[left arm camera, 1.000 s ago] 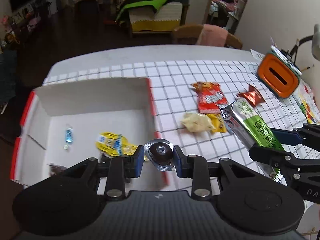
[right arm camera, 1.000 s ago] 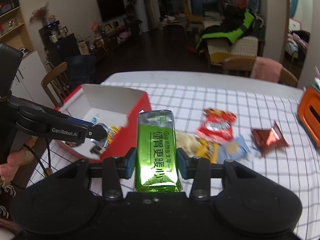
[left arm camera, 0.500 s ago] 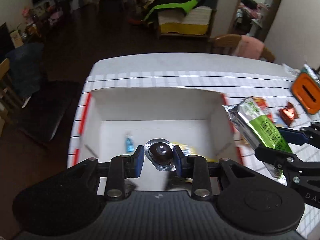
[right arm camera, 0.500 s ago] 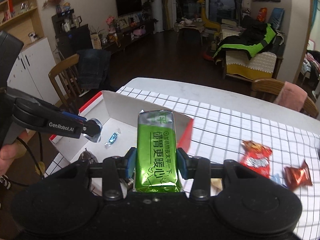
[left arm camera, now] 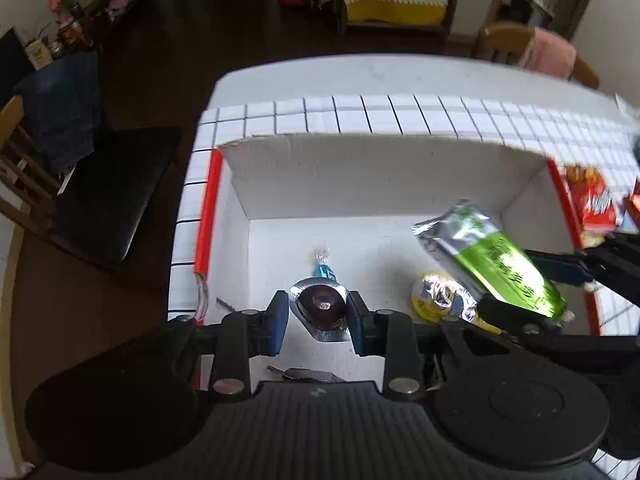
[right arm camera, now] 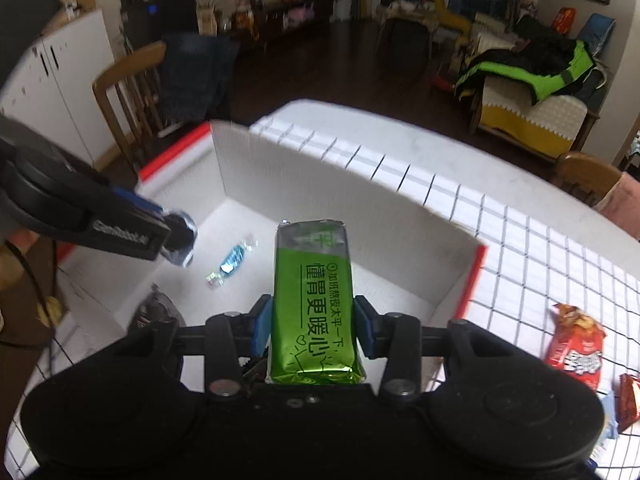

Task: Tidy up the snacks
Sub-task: 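Carry the foil chocolate and green bar over the open box with both tools, then open both tools to drop the chocolate and green bar into the box, then move both tools back over the remaining snacks on the table, then grasp the cream pastry bag with the left tool while the right tool grasps the Oreo pack, then carry the cream pastry bag and Oreo pack over the box with both tools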

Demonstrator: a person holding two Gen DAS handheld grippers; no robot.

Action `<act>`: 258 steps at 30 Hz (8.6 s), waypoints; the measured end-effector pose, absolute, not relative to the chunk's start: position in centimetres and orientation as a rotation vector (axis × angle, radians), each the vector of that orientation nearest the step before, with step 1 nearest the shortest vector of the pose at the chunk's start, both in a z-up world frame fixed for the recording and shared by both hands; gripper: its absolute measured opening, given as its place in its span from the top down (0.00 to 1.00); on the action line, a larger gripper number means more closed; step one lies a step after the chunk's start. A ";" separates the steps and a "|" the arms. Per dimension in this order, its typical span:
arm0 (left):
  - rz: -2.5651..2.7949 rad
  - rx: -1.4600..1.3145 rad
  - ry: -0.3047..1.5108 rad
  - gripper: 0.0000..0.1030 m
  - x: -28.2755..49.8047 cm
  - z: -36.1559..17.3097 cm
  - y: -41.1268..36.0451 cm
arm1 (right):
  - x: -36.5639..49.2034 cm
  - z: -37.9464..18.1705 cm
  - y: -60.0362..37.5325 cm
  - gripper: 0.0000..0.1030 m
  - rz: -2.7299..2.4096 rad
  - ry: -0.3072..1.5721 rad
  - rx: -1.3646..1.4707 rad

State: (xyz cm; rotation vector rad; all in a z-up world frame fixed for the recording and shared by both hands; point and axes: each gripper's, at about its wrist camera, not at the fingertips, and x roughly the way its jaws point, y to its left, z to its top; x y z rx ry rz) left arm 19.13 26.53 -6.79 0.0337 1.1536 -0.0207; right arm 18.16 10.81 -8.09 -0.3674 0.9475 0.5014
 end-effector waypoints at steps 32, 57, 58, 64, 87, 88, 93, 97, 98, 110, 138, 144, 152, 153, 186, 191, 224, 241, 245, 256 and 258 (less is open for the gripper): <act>-0.031 0.091 1.285 0.64 21.2 -9.0 25.5 | 17.2 -8.4 10.8 0.59 0.538 1.039 -0.349; -0.111 0.029 0.954 0.43 13.4 -0.1 22.7 | 12.2 0.4 4.3 0.30 0.557 0.853 -0.143; -0.114 0.027 0.942 0.41 13.1 0.2 22.4 | 12.0 0.7 3.9 0.28 0.556 0.846 -0.137; -0.135 0.019 0.881 0.35 11.9 1.5 20.3 | 11.3 2.0 1.1 0.20 0.543 0.819 -0.085; -0.268 0.024 0.792 0.14 9.6 0.0 5.7 | 9.0 1.3 -14.5 0.00 0.437 0.795 -0.024; -0.267 0.023 0.798 0.14 9.7 -0.2 5.1 | 9.2 1.3 -15.1 0.00 0.427 0.798 -0.031; -0.240 0.046 0.815 0.14 10.8 -1.4 2.3 | 10.1 0.6 -19.0 0.00 0.382 0.806 -0.050; -0.231 0.031 0.857 0.14 12.5 -2.7 0.5 | 11.7 -0.4 -22.1 0.00 0.325 0.810 -0.067; -0.230 0.031 0.872 0.14 13.0 -3.0 0.1 | 12.2 -0.7 -22.8 0.00 0.310 0.817 -0.061; -0.117 -0.028 1.035 0.14 19.2 -6.6 -2.4 | 19.5 -4.4 -28.8 0.01 0.132 0.912 0.047; -0.213 0.139 1.302 0.14 26.6 -13.7 -4.7 | 29.7 -12.1 -31.3 0.15 -0.257 1.091 0.375; -0.206 0.126 1.309 0.14 26.9 -14.3 -4.5 | 29.4 -12.6 -31.1 0.22 -0.245 1.095 0.354; -0.214 0.110 1.312 0.38 26.6 -14.5 -4.6 | 28.8 -12.3 -30.8 0.45 -0.205 1.074 0.299; -0.211 0.109 1.309 0.39 26.5 -14.4 -4.5 | 28.7 -12.3 -30.8 0.45 -0.201 1.071 0.294; -0.167 -0.004 1.146 0.43 17.5 -5.9 -0.3 | 17.3 -2.5 -27.2 0.55 0.054 0.959 0.195; -0.179 0.001 1.110 0.43 16.0 -4.0 0.9 | 15.4 -0.6 -24.9 0.55 0.100 0.940 0.175; -0.045 0.027 1.043 0.43 14.4 -2.1 21.1 | 15.8 0.1 -0.3 0.55 0.336 0.923 -0.010; 0.036 0.067 1.109 0.43 17.8 -6.5 27.6 | 18.4 -6.9 9.6 0.55 0.450 1.022 -0.324; 0.027 0.100 1.126 0.43 18.7 -7.0 27.1 | 17.8 -8.0 10.8 0.55 0.509 1.044 -0.405; 0.005 0.191 1.223 0.42 20.6 -9.1 25.4 | 17.6 -10.0 12.7 0.55 0.538 1.094 -0.509; 0.000 0.212 1.245 0.42 20.8 -9.4 25.2 | 17.7 -10.0 12.7 0.55 0.541 1.105 -0.503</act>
